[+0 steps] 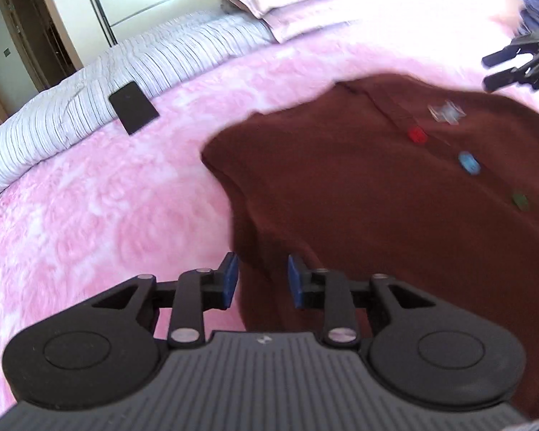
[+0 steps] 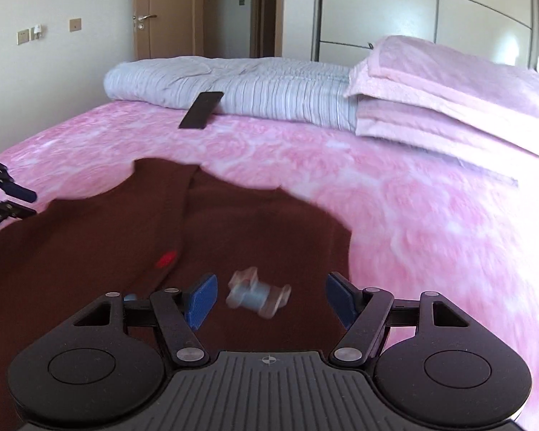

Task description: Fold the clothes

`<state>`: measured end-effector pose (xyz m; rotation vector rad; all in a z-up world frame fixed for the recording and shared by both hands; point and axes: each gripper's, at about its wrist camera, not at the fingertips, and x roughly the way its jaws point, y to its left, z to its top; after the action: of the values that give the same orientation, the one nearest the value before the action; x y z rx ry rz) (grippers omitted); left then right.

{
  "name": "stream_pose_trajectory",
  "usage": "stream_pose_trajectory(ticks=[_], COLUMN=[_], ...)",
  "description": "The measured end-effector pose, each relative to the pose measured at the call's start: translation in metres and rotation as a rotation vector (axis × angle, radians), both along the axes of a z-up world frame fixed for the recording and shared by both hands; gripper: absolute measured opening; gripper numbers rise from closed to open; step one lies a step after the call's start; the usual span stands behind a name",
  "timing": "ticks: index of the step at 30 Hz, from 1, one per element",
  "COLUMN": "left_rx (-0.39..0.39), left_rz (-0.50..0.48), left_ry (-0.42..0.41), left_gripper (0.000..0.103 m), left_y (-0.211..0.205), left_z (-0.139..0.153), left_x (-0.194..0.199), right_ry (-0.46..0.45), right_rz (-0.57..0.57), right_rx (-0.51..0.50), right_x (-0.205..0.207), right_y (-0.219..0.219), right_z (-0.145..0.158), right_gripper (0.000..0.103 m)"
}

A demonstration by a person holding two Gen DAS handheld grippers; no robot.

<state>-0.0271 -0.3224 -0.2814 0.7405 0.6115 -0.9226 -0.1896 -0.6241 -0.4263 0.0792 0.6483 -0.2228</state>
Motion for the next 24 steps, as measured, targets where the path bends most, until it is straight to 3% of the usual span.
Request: stream_pose_trajectory(ticks=[3,6,11,14,18,24], left_rx=[0.117,0.105,-0.090,-0.212,-0.069,-0.132], left_rz=[0.036,0.127,0.166,0.140,0.159,0.258], left_ry=[-0.079,-0.087,0.012,0.149,0.089,0.086], left_gripper=[0.028,0.027,0.027,0.036,0.035,0.036], left_y=[0.015,0.039,0.069,0.076,0.064,0.086], left_z=[-0.021,-0.014,0.019,0.023,-0.008,-0.006], left_x=[-0.015,-0.019,-0.048,-0.062,-0.075,-0.083], right_ry=[0.033,0.068,0.024,-0.011,-0.021,-0.020], right_rz=[-0.044,-0.102,-0.242,-0.279,-0.235,0.059], right_rx=[0.057,0.074,0.167,0.210,0.195,0.182], right_x=[-0.043,-0.082,-0.133,-0.149,-0.143,-0.076], right_y=[0.024,0.046,0.070,0.088,0.117,0.151], right_z=[-0.007,-0.016,-0.020,-0.020,-0.018,-0.001], right_gripper=[0.070,0.070,0.070,0.070,0.070,0.070])
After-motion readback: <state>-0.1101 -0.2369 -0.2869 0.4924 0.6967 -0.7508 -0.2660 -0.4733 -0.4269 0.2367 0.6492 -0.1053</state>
